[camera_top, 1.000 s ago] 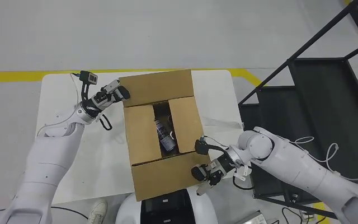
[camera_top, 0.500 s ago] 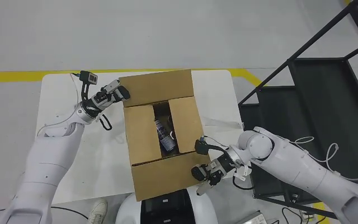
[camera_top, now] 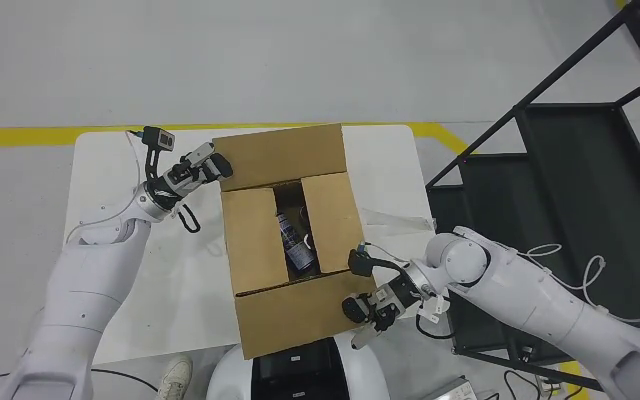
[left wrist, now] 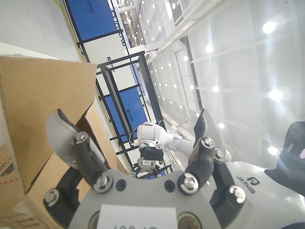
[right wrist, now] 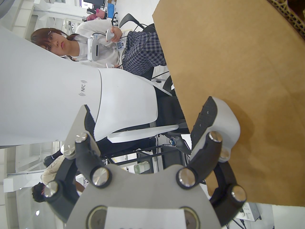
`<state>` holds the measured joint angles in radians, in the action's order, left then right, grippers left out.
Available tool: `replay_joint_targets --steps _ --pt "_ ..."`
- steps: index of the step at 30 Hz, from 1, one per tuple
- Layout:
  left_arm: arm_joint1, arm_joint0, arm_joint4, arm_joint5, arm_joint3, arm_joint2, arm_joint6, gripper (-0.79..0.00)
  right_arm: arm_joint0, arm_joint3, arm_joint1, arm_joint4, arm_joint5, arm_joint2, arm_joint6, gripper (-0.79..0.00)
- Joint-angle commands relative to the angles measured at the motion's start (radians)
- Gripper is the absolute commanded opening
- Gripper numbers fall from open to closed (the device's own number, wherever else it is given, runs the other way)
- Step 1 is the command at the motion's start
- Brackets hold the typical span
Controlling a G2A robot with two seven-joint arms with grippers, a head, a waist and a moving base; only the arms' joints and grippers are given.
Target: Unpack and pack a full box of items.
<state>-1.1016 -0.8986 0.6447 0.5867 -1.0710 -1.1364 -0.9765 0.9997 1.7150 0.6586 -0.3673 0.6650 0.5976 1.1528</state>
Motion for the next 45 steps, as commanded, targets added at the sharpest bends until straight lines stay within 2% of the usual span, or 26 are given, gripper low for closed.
replay_joint_targets --steps 1,7,14,21,30,45 --pt "0.0 0.0 0.0 0.0 0.0 0.0 0.0 0.0 0.008 0.022 -0.001 0.021 0.006 0.002 -0.004 0.0" --pt "0.0 0.0 0.0 0.0 0.0 0.0 0.0 0.0 0.017 0.023 0.015 0.075 -0.044 -0.022 -0.002 0.0" --pt "0.0 0.0 0.0 0.0 0.0 0.0 0.0 0.0 0.003 -0.041 0.055 0.141 -0.002 -0.053 -0.063 0.0" --pt "0.0 0.0 0.0 0.0 0.0 0.0 0.0 0.0 -0.009 -0.07 0.09 0.299 -0.004 -0.075 -0.137 0.0" --pt "0.0 0.0 0.0 0.0 0.0 0.0 0.0 0.0 -0.02 -0.076 0.13 0.438 -0.114 -0.1 -0.216 0.0" --pt "0.0 0.0 0.0 0.0 0.0 0.0 0.0 0.0 -0.022 -0.055 0.174 0.575 -0.212 -0.128 -0.238 0.0"
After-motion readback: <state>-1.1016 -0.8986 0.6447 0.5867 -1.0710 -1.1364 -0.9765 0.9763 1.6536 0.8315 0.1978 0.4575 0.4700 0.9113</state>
